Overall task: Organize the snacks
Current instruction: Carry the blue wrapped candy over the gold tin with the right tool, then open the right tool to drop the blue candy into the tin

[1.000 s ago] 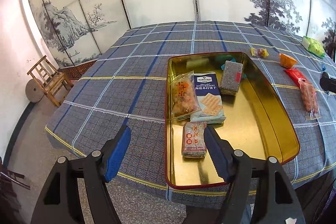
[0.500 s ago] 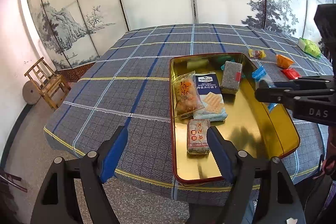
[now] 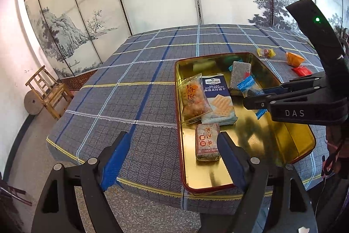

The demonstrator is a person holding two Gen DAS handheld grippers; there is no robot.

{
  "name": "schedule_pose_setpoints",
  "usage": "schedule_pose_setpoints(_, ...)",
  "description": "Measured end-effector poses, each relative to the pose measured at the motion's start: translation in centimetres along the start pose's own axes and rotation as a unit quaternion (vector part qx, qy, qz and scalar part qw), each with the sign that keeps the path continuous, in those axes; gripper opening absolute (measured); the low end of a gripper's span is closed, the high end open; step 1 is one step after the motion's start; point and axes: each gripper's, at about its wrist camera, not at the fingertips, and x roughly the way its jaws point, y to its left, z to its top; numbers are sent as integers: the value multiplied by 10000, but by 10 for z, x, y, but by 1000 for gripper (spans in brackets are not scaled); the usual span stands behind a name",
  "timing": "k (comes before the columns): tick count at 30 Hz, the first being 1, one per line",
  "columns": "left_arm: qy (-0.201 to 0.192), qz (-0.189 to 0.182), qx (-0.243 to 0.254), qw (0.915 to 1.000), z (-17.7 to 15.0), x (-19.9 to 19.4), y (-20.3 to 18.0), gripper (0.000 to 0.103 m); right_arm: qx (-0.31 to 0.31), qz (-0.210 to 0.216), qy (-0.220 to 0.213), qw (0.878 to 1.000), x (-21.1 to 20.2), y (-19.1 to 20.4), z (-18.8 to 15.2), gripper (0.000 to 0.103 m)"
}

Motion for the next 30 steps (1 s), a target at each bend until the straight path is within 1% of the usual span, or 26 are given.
schedule_pose_setpoints(6, 2, 1, 0, 10000, -1, 1, 1, 80, 3, -41, 78, 10000, 13, 2, 6, 27)
schedule_pose_setpoints(17, 28, -17, 20, 10000, -3, 4, 1, 82, 45, -91, 66, 9999, 15, 1, 9, 28)
schedule_pose_setpoints(25, 64, -23, 41, 10000, -4, 6, -1, 82, 160, -48, -18, 9999, 15, -2, 9, 28)
schedule_pose_setpoints(30, 74, -10, 53, 10000, -5, 7, -1, 82, 200, 66, -194, 9996, 8, -3, 9, 32)
